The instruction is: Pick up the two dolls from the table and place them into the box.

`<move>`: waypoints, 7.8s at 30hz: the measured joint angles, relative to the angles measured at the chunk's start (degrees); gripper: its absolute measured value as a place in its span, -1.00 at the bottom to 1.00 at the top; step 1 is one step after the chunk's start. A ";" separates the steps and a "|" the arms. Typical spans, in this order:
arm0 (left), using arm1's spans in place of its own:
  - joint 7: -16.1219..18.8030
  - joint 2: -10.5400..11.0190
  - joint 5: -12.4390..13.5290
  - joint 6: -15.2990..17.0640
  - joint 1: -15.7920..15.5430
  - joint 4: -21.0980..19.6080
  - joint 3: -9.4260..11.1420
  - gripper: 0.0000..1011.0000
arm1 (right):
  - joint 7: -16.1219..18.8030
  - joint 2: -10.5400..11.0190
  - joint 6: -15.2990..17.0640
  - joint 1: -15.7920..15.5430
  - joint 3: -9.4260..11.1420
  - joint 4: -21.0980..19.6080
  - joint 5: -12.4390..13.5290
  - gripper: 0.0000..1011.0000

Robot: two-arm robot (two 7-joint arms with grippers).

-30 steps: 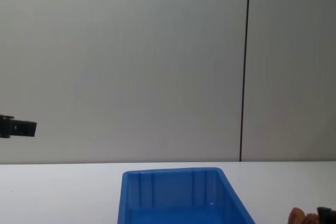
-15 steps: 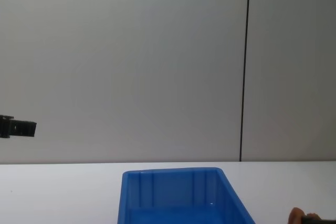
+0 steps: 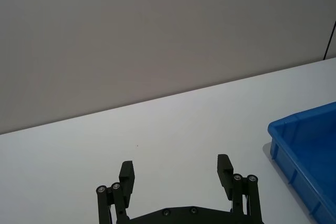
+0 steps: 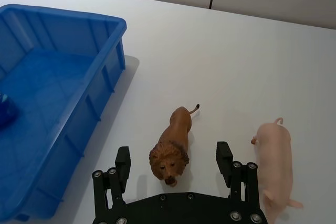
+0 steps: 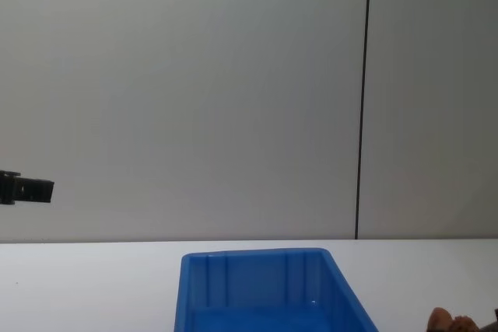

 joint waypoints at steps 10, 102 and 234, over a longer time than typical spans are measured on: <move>-0.01 0.00 0.00 0.00 0.00 0.00 0.00 0.98 | 0.67 -1.58 0.34 2.40 -0.52 3.19 -1.40 0.98; -0.01 0.00 0.00 0.00 0.00 0.00 0.00 0.98 | 12.52 -5.88 -8.43 10.31 -1.46 0.02 1.66 -0.13; -0.01 0.00 0.00 0.00 -0.01 0.00 0.00 0.98 | -22.02 0.61 6.75 -2.82 8.02 -7.76 16.90 0.98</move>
